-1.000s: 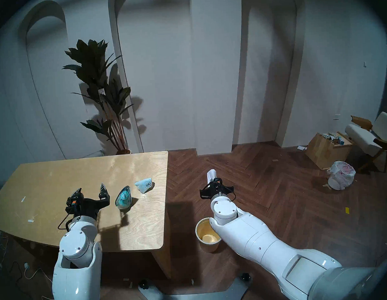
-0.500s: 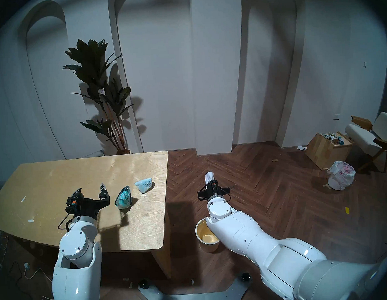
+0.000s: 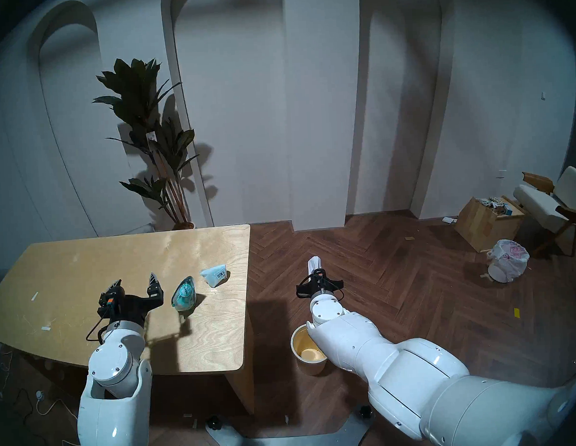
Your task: Put the trash into the trash bin on the ground
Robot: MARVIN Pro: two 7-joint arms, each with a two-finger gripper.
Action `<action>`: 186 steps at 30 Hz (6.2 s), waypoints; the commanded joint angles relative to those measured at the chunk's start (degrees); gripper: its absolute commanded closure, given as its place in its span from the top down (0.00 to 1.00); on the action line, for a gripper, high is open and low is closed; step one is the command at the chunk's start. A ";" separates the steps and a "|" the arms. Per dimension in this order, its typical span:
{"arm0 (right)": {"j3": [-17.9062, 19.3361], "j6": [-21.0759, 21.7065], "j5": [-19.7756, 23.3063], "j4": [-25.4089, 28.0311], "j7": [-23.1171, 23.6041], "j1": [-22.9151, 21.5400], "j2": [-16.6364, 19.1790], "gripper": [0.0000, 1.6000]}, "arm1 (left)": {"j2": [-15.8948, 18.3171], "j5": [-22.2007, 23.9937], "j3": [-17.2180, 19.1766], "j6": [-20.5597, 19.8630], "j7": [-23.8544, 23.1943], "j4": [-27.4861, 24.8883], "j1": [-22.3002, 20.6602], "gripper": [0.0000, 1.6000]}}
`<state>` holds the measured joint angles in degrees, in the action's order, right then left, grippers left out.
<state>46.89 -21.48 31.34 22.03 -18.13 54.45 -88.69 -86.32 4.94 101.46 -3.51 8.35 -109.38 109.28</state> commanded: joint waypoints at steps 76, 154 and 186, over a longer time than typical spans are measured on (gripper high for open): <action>4.89 -13.45 1.73 -13.57 5.63 -5.20 -5.22 0.93 | 0.41 0.07 -0.19 0.61 0.54 -1.20 -0.32 1.00; 8.99 -33.23 2.25 -5.19 13.64 -5.01 16.29 1.00 | 1.16 0.93 -0.54 0.28 0.51 0.91 -0.73 1.00; 9.37 -33.52 5.13 -4.49 17.62 5.62 14.13 1.00 | 1.39 1.39 -0.86 0.17 0.43 2.05 -0.67 1.00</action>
<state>56.02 -54.08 36.20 16.61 -0.71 59.20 -74.93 -85.03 6.37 100.66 -3.56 8.84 -106.51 109.13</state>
